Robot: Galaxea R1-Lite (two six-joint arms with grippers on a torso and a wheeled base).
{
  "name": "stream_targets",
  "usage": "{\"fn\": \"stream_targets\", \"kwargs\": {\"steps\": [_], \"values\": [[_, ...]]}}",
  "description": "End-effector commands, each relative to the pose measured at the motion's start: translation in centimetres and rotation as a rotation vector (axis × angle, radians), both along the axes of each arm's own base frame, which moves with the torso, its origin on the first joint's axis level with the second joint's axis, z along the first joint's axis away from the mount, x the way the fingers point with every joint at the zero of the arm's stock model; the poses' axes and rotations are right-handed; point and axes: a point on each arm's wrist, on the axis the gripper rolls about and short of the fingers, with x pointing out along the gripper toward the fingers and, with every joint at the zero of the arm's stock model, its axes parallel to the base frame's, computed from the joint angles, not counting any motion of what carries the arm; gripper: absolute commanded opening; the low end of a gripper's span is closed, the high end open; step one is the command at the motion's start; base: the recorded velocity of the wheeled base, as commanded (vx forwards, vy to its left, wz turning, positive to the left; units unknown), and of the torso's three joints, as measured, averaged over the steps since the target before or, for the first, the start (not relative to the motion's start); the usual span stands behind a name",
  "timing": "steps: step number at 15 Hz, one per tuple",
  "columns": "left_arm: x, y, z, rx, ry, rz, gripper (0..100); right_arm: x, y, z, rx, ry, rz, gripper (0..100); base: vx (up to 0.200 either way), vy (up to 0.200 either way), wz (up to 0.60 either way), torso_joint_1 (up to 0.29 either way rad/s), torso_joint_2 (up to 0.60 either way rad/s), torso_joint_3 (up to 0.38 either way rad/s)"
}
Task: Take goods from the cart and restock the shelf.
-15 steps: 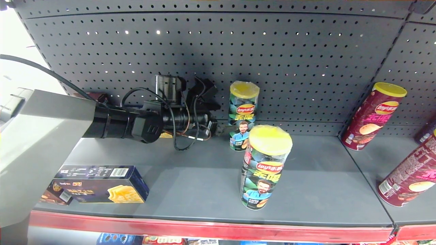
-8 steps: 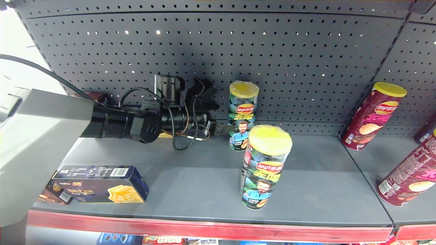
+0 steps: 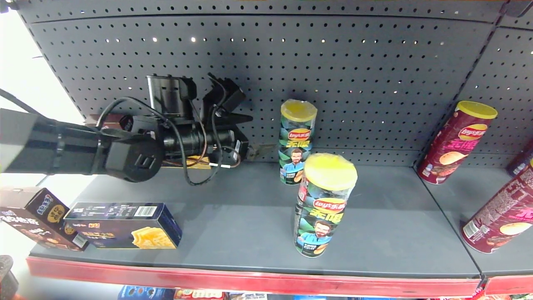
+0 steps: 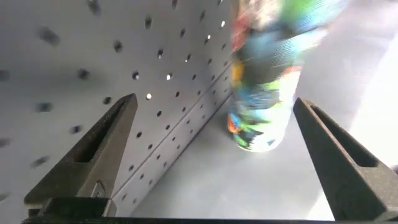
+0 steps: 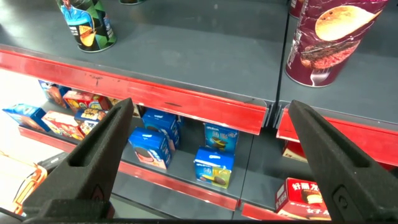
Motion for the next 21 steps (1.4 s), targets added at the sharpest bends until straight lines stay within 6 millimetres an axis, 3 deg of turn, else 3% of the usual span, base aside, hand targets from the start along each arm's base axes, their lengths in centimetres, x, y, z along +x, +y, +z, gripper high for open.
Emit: {"fn": "stream_targets", "kwargs": {"steps": [1,3,6,8,11,14,16,19,21], "values": [[-6.3,1.3,3.9,-0.039,-0.094,-0.012,100,0.0,0.0,0.0,-0.001,0.001,0.000,100,0.000,0.000,0.00,0.000,0.00,0.000],[-10.1,2.1,4.8,-0.061,-0.146,0.045,100,0.0,0.0,0.0,-0.001,0.001,0.000,100,0.000,0.000,0.00,0.000,0.00,0.000],[-16.4,5.0,3.6,-0.103,-0.148,0.154,100,0.0,0.0,0.0,-0.001,0.001,0.002,100,0.000,0.000,0.00,0.000,0.00,0.000],[-24.8,8.0,0.6,-0.199,-0.066,0.111,100,0.0,0.0,0.0,-0.001,0.001,0.000,100,0.000,0.000,0.00,0.000,0.00,0.000],[-31.7,11.9,-3.2,-0.234,-0.100,0.183,100,0.0,0.0,0.0,-0.001,0.001,0.002,100,0.000,0.000,0.00,0.000,0.00,0.000],[-36.0,14.4,-6.5,-0.229,-0.131,0.430,100,0.0,0.0,0.0,-0.001,0.001,0.002,100,0.000,0.000,0.00,0.000,0.00,0.000],[-36.8,14.6,-10.4,-0.199,-0.152,0.583,100,0.0,0.0,0.0,-0.001,0.001,0.000,100,0.000,0.000,0.00,0.000,0.00,0.000],[-38.1,14.4,-12.7,-0.176,-0.173,0.771,100,0.0,0.0,0.0,-0.001,0.001,0.000,100,0.000,0.000,0.00,0.000,0.00,0.000],[-38.4,14.3,-13.9,-0.146,-0.089,0.791,100,0.0,0.0,0.0,-0.001,0.001,0.000,100,0.000,0.000,0.00,0.000,0.00,0.000]]}}
